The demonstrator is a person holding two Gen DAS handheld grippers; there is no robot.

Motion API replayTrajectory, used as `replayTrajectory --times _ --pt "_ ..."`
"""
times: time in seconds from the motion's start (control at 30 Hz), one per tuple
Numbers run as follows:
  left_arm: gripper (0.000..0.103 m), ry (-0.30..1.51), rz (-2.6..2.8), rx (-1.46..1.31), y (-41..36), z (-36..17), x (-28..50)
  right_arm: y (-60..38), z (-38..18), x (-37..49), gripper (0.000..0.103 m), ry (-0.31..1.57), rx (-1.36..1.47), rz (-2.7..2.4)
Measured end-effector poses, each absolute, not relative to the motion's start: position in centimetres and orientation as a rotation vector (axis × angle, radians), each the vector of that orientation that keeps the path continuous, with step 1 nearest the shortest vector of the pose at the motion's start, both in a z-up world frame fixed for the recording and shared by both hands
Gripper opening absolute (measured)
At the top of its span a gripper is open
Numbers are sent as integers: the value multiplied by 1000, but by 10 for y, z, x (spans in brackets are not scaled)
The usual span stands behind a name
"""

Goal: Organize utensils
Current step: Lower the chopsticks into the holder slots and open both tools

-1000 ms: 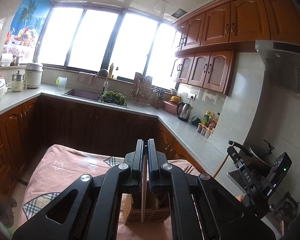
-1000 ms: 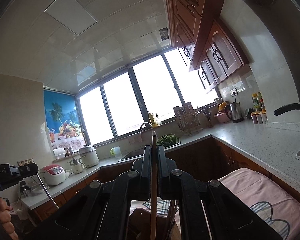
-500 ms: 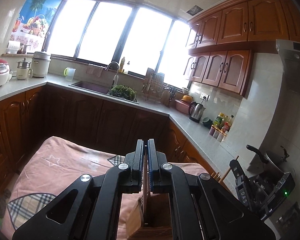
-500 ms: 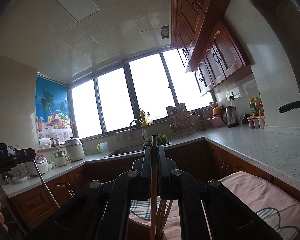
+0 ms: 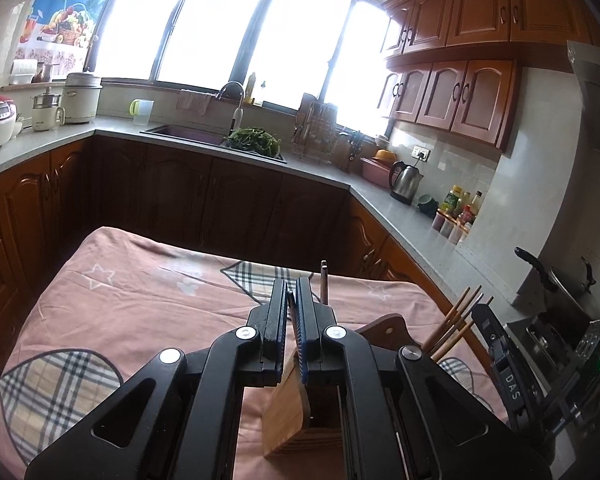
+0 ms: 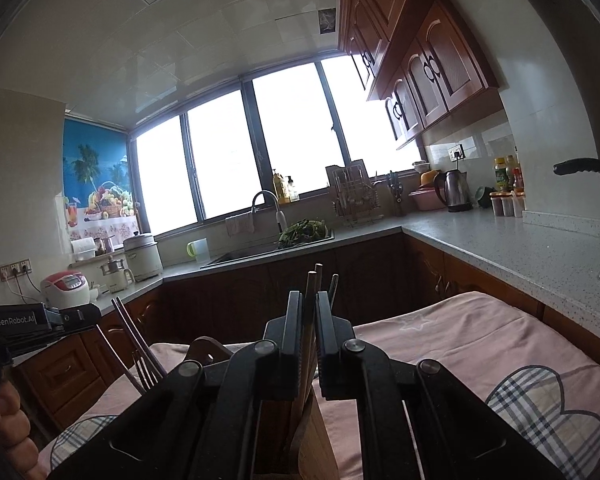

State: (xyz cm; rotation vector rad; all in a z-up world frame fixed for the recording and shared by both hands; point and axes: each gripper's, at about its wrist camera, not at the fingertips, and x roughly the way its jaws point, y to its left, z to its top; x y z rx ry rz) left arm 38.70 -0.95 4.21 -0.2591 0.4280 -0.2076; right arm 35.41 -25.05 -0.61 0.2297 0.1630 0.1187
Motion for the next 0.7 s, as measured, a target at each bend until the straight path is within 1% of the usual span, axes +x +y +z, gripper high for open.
replayTrajectory --times 0.7 --pt "4 458 -185 -223 -17 42 391 -257 -3 362 6 218 229 138"
